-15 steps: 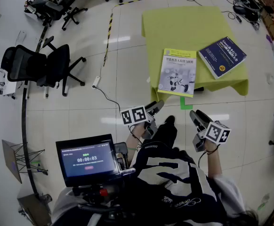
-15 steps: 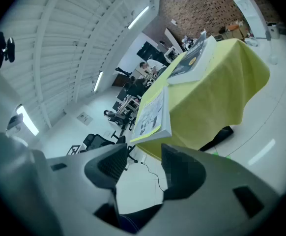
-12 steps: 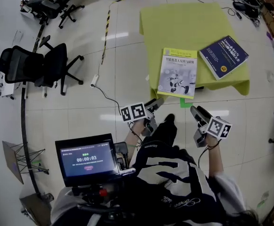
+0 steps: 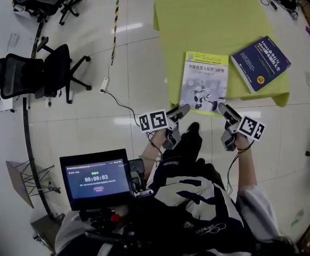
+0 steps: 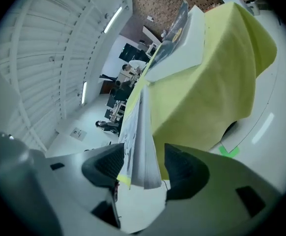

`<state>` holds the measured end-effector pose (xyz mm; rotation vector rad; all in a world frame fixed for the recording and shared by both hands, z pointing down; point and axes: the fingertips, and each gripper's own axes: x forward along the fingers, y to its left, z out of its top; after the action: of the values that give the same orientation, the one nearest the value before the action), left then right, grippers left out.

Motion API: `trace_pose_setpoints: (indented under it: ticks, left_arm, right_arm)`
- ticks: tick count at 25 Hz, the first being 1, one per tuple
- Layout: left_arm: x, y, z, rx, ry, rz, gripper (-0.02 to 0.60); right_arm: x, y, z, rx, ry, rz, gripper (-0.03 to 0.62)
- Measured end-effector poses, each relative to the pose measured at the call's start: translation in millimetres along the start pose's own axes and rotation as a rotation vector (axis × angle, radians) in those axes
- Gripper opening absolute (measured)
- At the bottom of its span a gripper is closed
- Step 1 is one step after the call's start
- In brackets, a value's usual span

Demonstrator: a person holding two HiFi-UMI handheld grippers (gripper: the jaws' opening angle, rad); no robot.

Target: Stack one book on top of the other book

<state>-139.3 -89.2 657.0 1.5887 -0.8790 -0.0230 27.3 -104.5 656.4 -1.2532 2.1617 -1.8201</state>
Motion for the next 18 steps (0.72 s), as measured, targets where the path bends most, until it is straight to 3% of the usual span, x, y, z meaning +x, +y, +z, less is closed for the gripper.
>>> trace_pose_setpoints:
  ticks: [3,5,9,15,18]
  left_arm:
    - [5,1,-1,-0.010,0.013,-0.006,0.216]
    - [6,-1,-6,-0.011,0.026,-0.011,0.216]
    - [5,-4,-10,-0.003,0.048,-0.031,0.216]
    - [4,-4,-16,-0.007,0.074,-0.051,0.216]
    - [6,1,-5,-0.007,0.085,-0.055,0.216]
  right_arm:
    - [13,-1,-8,0.040,0.039,0.017,0.234]
    - [11,-1,-14,0.054,0.049,0.020,0.148]
    - [3,2,-12,0.075,0.058,0.037,0.095]
    - [-3,10,-13,0.042,0.088,0.074,0.075]
    - [-2,6,-14,0.076,0.105,0.043,0.074]
